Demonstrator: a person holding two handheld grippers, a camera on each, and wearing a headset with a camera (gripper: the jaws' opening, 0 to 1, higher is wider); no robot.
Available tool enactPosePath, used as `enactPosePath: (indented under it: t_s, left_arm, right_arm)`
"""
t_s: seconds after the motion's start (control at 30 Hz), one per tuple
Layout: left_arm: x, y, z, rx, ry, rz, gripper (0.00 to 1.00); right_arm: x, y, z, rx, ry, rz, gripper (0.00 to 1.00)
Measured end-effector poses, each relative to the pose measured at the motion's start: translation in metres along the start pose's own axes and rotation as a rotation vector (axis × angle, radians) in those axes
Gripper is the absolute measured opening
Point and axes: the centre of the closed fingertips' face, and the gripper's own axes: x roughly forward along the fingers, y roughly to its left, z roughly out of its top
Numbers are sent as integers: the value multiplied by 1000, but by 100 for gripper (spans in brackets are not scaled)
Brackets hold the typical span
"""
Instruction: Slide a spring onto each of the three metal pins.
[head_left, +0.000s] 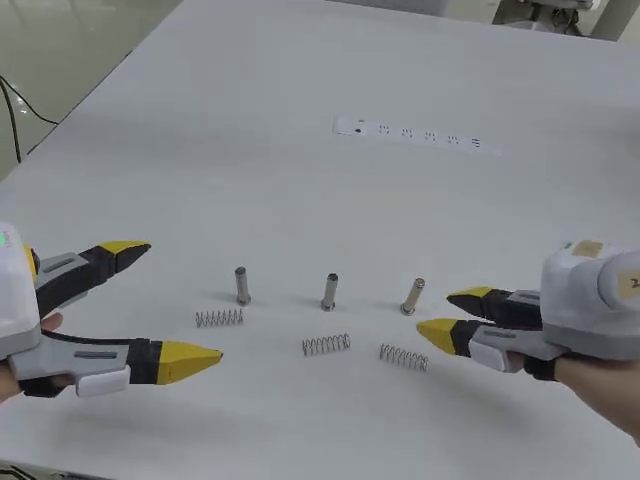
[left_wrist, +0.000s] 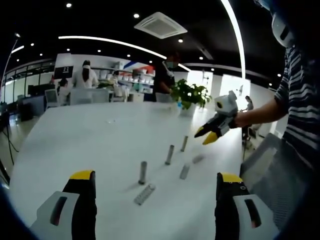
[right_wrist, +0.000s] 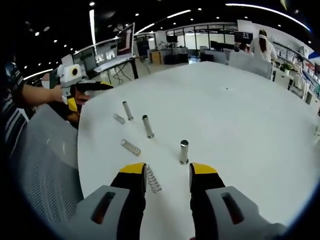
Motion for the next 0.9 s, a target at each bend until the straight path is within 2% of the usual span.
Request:
enactPosePath:
  t_s: [0.03, 0.1, 0.33, 0.6, 0.9]
  left_arm:
    - [0, 0, 0, 0, 0, 1, 97]
    - [-1, 0, -1, 0, 3, 1, 97]
    - [-3, 1, -2, 0, 5, 6, 97]
    - [-4, -1, -5, 9, 20, 4, 97]
    - [-5, -4, -5, 32, 30, -1, 97]
  right_arm:
    - [1, 1, -2, -32, 21, 4, 32]
    - [4, 9, -4, -69, 44, 45, 31]
    - [13, 23, -12, -184, 120, 100, 30]
    - [19, 27, -27, -329, 219, 140, 24]
    - [28, 28, -40, -410, 296, 162, 19]
